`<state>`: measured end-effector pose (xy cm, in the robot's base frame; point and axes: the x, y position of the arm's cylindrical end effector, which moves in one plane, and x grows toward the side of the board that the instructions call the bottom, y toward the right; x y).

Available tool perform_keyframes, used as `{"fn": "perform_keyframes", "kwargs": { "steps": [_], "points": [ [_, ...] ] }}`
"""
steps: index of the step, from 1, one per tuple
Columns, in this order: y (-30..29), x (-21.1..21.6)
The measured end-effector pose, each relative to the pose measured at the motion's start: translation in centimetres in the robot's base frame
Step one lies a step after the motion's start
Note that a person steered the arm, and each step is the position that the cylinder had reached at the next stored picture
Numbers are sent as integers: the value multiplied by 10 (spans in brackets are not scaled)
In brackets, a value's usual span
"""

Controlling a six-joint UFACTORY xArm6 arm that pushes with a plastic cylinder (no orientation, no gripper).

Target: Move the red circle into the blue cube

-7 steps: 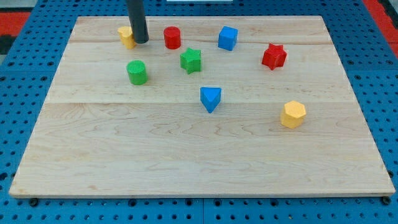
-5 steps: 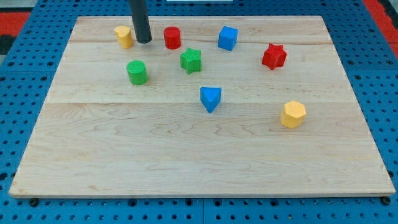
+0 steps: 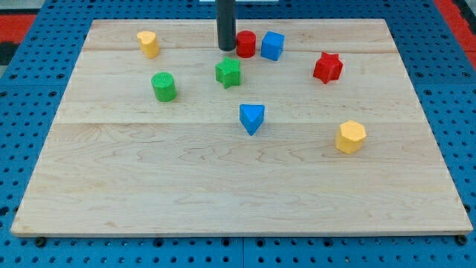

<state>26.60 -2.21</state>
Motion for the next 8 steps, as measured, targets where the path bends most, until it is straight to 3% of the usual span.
{"fn": "perform_keyframes", "kwargs": {
  "steps": [5, 8],
  "points": [
    [26, -17],
    [25, 42]
  ]
}}
